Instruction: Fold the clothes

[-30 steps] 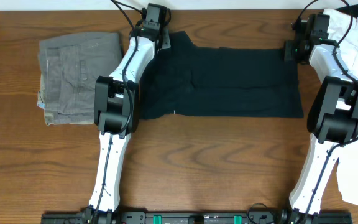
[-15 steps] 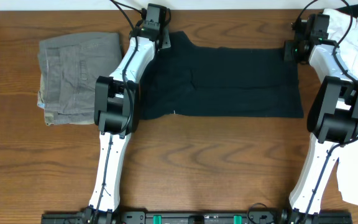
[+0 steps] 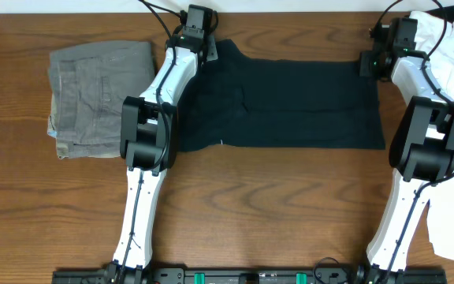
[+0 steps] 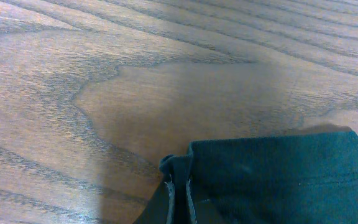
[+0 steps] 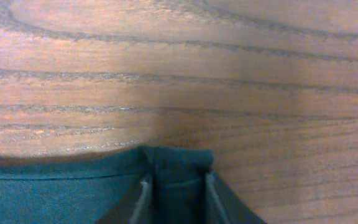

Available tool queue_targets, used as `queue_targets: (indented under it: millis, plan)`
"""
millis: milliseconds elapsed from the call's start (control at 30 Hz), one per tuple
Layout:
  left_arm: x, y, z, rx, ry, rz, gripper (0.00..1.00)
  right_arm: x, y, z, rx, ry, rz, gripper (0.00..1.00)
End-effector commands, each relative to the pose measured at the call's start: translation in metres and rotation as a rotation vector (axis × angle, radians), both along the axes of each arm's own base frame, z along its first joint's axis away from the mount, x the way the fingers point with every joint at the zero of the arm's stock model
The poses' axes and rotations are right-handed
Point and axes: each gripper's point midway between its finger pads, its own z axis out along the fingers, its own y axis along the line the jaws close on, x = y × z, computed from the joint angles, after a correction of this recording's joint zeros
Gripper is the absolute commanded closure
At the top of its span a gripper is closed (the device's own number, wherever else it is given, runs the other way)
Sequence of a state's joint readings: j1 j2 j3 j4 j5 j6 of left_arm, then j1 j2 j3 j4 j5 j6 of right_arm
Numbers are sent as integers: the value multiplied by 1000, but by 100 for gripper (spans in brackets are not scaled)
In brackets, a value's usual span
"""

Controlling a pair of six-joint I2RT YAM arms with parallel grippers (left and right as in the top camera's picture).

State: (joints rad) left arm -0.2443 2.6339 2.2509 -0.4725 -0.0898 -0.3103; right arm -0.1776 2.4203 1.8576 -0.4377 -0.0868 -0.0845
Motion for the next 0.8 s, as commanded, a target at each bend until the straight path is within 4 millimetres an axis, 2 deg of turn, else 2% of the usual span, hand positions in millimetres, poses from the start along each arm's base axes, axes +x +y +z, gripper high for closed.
queue_targets:
  millis: [0, 67, 200, 333, 533, 767]
  plan:
    - [-2, 7, 2, 16, 7, 13, 94, -21, -1, -45, -1, 103, -28, 84]
    - [-3, 7, 2, 16, 8, 13, 94, -20, -1, -45, 4, 100, -37, 91]
    - [-2, 7, 4, 15, 4, 13, 94, -17, -2, -43, 2, 82, -38, 98]
    - [0, 7, 16, 12, -15, 11, 94, -16, -2, -42, 1, 78, -38, 99]
    - [4, 6, 47, 15, -65, -8, 94, -15, -2, -41, 2, 77, -38, 96]
    - [5, 0, 77, -3, -109, -18, 94, -12, 2, -27, 19, 51, -24, 99]
